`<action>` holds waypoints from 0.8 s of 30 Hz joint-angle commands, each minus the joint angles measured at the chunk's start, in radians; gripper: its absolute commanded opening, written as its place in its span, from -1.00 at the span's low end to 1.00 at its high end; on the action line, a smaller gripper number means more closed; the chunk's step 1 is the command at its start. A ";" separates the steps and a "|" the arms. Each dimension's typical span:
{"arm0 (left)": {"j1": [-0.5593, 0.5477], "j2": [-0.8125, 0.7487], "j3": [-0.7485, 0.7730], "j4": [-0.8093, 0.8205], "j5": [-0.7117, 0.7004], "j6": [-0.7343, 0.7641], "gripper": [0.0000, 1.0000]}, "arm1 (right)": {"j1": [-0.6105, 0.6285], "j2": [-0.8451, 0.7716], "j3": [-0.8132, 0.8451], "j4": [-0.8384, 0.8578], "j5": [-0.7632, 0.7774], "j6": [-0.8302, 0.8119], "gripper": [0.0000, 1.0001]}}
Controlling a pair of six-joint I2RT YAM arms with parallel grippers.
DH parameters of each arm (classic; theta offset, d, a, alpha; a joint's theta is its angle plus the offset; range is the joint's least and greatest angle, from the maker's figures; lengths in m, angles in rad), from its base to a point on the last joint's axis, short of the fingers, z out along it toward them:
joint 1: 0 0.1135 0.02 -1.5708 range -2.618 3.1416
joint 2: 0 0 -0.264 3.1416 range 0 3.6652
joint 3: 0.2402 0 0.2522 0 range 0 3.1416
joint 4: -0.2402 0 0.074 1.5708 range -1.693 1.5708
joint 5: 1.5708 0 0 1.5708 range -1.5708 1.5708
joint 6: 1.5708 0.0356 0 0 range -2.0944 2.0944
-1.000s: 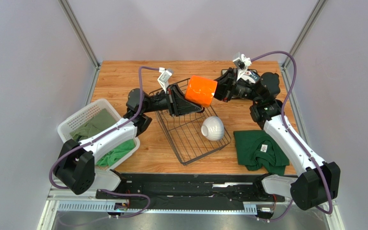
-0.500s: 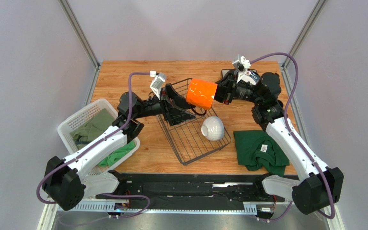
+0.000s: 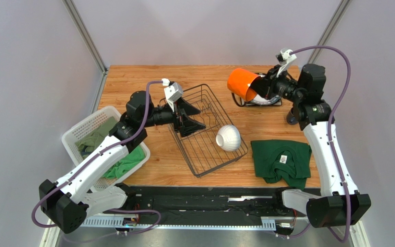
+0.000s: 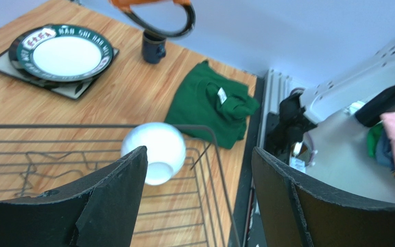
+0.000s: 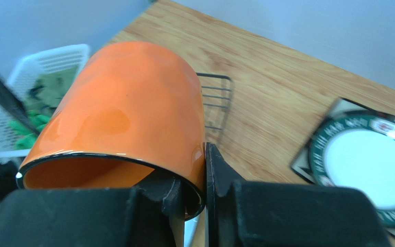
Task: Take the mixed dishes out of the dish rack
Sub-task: Place the cup at the center of the board.
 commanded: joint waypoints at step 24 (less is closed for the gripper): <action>0.009 0.177 0.185 -0.579 -0.140 0.447 0.56 | -0.191 0.418 0.207 -0.655 0.585 -0.454 -1.00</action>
